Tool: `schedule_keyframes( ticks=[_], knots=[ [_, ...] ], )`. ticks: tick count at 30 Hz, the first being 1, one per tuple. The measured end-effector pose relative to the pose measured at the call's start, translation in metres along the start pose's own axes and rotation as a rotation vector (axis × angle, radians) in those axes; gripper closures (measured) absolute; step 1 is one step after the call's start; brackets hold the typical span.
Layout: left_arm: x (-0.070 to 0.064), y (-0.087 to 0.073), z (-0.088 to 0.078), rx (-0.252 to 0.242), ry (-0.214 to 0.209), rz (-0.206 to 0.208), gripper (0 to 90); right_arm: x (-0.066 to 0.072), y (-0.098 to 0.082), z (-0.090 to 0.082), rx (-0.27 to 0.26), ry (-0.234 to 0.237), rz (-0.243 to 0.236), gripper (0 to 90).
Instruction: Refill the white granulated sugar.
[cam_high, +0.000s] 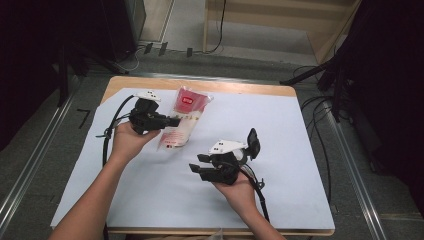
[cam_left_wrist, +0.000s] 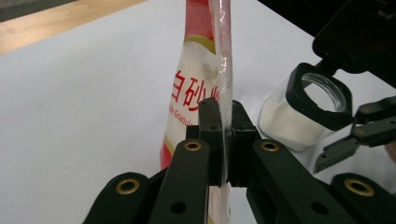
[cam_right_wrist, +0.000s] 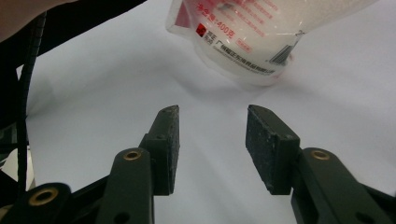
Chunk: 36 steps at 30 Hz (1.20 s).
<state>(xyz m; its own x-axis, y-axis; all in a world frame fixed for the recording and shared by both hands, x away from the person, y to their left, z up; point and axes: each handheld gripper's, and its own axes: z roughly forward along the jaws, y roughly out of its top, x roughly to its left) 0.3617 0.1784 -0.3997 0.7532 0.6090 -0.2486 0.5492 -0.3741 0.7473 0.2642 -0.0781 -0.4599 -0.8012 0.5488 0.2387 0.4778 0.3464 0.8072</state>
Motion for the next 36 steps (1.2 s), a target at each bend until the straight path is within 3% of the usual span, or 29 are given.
schedule_keyframes(
  ticks=[4, 7, 14, 19, 36],
  knots=[
    [0.007, -0.006, 0.003, -0.006, -0.031, -0.011, 88.6, -0.001, 0.000, -0.001, -0.005, 0.001, -0.005, 55.3],
    [0.008, -0.008, -0.001, -0.002, -0.012, -0.006, 88.5, -0.001, 0.000, -0.002, -0.009, 0.002, 0.001, 55.3],
    [0.009, -0.018, -0.008, 0.007, -0.024, -0.002, 87.9, -0.002, 0.001, -0.002, -0.004, 0.008, 0.000, 54.6],
    [0.011, -0.028, -0.013, 0.003, -0.032, 0.028, 87.2, -0.003, 0.001, -0.002, -0.003, 0.012, -0.003, 54.3],
    [0.020, -0.045, -0.025, 0.004, -0.054, 0.026, 84.8, -0.003, 0.003, -0.003, -0.004, 0.023, -0.011, 54.6]
  ],
)
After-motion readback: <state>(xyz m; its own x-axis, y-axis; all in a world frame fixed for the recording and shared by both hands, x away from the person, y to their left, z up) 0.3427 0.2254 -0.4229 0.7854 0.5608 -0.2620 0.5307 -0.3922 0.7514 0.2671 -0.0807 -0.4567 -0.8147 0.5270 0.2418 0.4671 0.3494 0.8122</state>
